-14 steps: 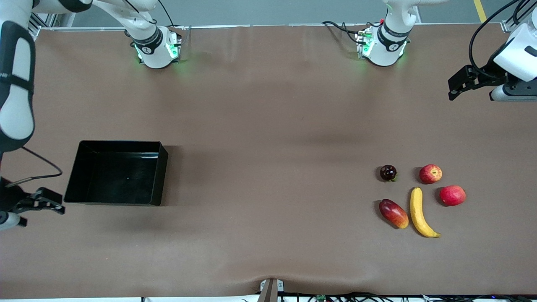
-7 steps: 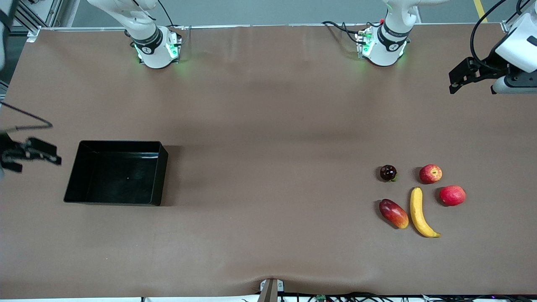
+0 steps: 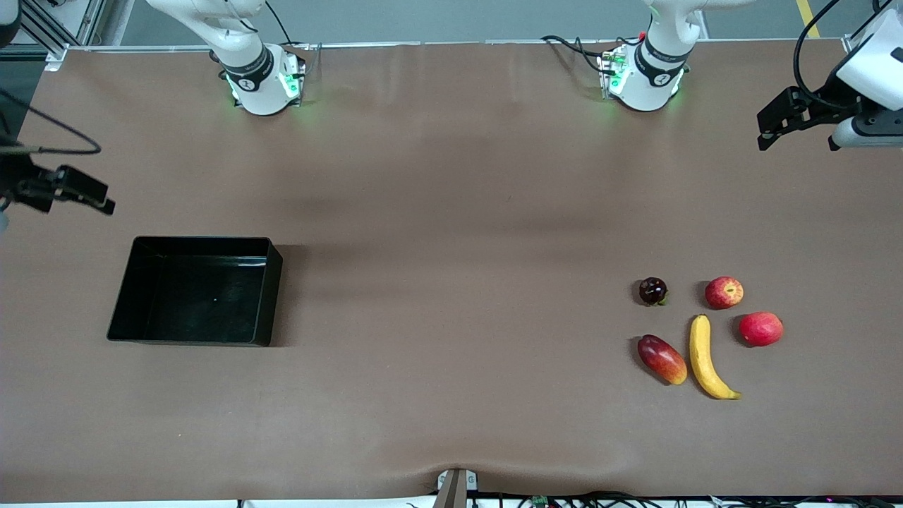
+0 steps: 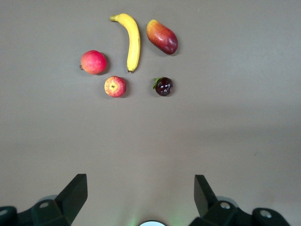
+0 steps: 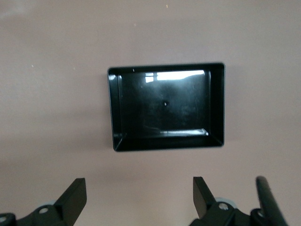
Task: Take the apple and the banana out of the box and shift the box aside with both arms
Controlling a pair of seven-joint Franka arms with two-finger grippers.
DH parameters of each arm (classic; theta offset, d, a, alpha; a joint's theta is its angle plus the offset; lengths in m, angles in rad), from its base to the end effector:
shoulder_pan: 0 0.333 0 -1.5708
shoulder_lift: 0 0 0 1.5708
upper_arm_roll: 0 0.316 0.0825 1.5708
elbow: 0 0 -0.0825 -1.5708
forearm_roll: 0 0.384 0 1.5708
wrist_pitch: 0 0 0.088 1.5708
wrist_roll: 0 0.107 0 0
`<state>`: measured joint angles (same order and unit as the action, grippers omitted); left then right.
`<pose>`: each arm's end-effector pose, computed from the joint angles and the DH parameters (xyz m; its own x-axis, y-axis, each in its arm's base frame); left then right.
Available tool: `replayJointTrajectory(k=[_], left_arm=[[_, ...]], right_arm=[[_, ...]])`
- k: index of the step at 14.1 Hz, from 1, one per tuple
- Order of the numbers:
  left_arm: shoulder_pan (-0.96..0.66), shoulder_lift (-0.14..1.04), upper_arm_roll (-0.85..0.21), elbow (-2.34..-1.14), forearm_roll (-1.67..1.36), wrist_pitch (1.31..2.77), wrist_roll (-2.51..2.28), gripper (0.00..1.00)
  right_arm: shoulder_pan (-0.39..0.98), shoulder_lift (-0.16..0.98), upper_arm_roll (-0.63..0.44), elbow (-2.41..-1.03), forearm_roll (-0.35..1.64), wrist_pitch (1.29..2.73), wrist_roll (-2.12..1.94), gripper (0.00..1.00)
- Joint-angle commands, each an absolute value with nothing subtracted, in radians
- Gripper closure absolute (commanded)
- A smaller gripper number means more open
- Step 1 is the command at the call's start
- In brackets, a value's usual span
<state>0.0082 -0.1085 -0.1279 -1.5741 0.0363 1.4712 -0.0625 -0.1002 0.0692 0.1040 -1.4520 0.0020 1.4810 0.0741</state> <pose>0.5062 -0.0610 0.6716 0.9986 -0.0530 0.0079 -0.0525 -0.9974 -0.0495 0.5671 0.0001 0.6337 0.9967 -0.0700 -0.0404 -0.0703 -0.9975 -0.0062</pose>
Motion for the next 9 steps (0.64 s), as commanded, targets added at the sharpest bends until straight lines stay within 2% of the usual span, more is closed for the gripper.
replayJointTrajectory(k=[1, 3, 9], left_arm=[[0.009, -0.112, -0.127, -1.549, 0.018, 1.456, -0.057, 0.00], [0.011, -0.110, -0.127, -1.545, 0.017, 1.456, -0.048, 0.00], [0.014, -0.112, -0.127, -1.542, 0.017, 1.454, -0.046, 0.00]], right_arm=[[-0.106, -0.011, 0.094, -1.577, 0.012, 1.514, 0.094, 0.00], [-0.115, -0.012, 0.092, -1.580, 0.014, 1.560, 0.060, 0.00], [-0.124, -0.014, 0.092, -1.582, 0.002, 1.574, -0.118, 0.00]])
